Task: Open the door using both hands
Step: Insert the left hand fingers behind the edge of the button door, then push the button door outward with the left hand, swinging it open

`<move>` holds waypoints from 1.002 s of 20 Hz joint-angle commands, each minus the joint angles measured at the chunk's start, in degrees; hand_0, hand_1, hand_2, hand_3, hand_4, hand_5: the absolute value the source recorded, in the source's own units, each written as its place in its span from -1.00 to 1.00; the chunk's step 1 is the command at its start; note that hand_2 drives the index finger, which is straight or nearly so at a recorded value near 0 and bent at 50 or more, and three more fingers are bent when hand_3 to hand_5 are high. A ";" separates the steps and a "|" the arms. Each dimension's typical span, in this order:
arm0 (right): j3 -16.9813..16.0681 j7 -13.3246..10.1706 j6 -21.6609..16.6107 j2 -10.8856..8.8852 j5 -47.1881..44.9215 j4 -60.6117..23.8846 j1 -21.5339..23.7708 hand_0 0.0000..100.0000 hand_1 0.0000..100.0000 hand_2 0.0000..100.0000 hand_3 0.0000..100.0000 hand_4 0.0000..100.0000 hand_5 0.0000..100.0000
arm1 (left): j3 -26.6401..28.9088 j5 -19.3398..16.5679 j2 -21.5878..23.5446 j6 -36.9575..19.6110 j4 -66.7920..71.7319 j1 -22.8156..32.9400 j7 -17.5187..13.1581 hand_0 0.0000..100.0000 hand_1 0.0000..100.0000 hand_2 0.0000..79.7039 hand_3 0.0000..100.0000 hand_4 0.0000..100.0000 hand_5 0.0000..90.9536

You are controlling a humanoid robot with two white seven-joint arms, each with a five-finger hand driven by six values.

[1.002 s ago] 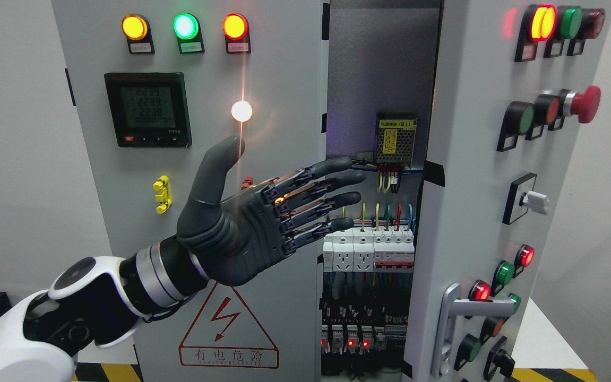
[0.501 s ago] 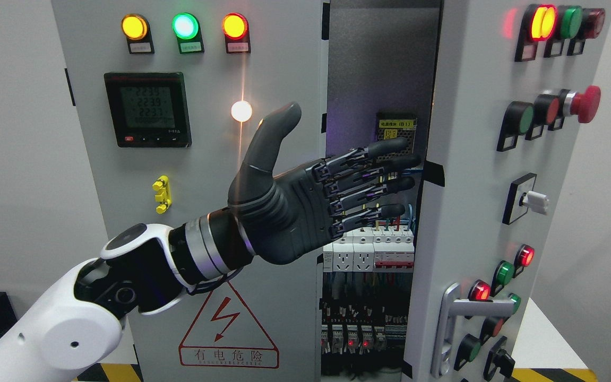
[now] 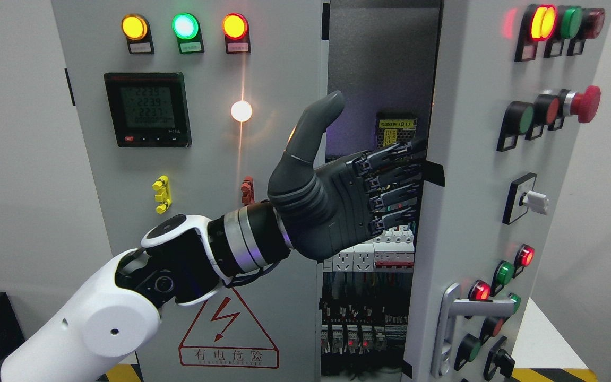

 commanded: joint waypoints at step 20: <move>0.00 0.01 0.01 0.00 0.05 0.00 0.00 -1.00 -1.00 -1.00 -1.00 -1.00 -1.00 | -8.03 -0.77 -8.70 -0.10 0.97 -3.11 0.15 -1.00 -1.00 -1.00 -1.00 -1.00 -1.00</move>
